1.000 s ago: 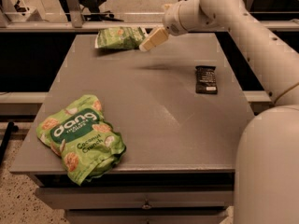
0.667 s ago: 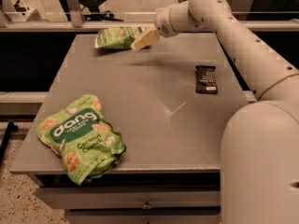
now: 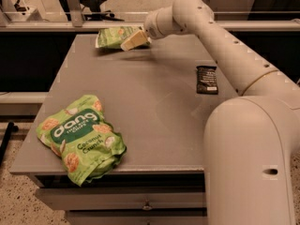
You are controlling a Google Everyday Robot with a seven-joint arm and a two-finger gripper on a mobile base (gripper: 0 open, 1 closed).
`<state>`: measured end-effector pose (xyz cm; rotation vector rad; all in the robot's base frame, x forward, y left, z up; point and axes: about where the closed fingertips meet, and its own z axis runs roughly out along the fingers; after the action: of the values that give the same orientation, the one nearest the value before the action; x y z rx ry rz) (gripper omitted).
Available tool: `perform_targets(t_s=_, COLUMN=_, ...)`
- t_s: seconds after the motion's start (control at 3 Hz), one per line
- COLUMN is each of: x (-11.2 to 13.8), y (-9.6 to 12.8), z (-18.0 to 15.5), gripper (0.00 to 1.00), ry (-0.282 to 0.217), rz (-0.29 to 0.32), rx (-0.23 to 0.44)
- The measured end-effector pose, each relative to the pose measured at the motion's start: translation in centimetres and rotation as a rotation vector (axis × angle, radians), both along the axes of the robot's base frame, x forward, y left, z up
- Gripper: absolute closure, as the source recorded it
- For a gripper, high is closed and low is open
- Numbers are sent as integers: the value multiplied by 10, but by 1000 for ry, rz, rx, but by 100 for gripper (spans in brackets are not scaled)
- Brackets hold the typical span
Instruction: Pick green jalapeno chip bag
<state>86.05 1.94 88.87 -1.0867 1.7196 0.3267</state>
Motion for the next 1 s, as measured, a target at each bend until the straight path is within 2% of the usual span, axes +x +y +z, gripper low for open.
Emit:
perform_targets(t_s=0.33, x=11, y=5, z=-14, gripper=0, ry=0, rz=-40, rx=-42)
perform_targets(t_s=0.67, x=16, y=13, z=-23, gripper=18, ry=4, rz=-36, rx=-30)
perform_targets(t_s=1.0, x=17, y=22, z=-21, gripper=42, ry=-1, rz=-14, rx=1)
